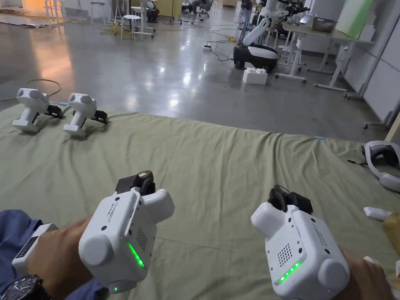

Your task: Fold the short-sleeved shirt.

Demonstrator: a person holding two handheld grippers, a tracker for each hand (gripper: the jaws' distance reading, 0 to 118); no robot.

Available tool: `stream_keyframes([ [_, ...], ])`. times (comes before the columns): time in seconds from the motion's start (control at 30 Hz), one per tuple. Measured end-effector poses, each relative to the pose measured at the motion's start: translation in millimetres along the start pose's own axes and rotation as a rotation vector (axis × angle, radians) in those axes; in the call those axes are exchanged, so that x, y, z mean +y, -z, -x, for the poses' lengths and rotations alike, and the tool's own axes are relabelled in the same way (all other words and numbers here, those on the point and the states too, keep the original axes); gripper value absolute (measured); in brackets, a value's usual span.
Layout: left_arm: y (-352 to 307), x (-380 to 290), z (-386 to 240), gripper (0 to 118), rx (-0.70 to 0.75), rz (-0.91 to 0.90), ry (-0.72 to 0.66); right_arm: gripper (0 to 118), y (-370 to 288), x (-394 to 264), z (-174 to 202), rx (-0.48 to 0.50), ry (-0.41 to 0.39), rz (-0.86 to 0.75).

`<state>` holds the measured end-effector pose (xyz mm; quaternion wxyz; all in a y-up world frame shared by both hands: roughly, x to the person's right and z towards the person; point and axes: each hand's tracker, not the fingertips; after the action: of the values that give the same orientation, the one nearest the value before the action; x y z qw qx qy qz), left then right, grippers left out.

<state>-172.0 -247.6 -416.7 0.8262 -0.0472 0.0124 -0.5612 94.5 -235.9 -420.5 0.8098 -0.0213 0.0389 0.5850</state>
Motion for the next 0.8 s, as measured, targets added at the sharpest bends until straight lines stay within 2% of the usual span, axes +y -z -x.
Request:
stream_keyframes([
  [0.07, 0, 0, 0, 2, -0.007, 0.003, -0.039, 11, -1, 2, -1, -0.003, 0.015, 0.013],
  [0.13, -1, -1, 8, 2, -0.029, 0.029, -0.203, 11, 2, 1, -7, 0.002, 0.138, 0.053],
  [0.27, 3, -10, 31, 2, -0.061, 0.095, -0.754, 11, 7, -5, -29, 0.033, 0.638, 0.15],
  [0.33, 1, -16, 37, 2, -0.062, 0.088, -0.981, 11, 8, -11, -37, 0.035, 0.882, 0.185],
  [0.4, -2, -23, 39, 2, -0.058, 0.056, -1.149, 11, 12, -21, -38, 0.036, 1.126, 0.225],
  [0.43, -3, -24, 37, 2, -0.047, 0.048, -1.179, 11, 13, -26, -38, 0.02, 1.215, 0.241],
  [0.5, -7, -23, 35, 2, -0.024, 0.046, -1.23, 11, 10, -32, -37, -0.025, 1.336, 0.263],
  [0.57, -7, -25, 35, 2, -0.035, 0.051, -1.283, 11, 10, -38, -32, -0.059, 1.361, 0.258],
  [0.8, -7, -35, 41, 2, -0.028, 0.087, -1.342, 11, 4, -33, -31, -0.067, 1.288, 0.212],
])
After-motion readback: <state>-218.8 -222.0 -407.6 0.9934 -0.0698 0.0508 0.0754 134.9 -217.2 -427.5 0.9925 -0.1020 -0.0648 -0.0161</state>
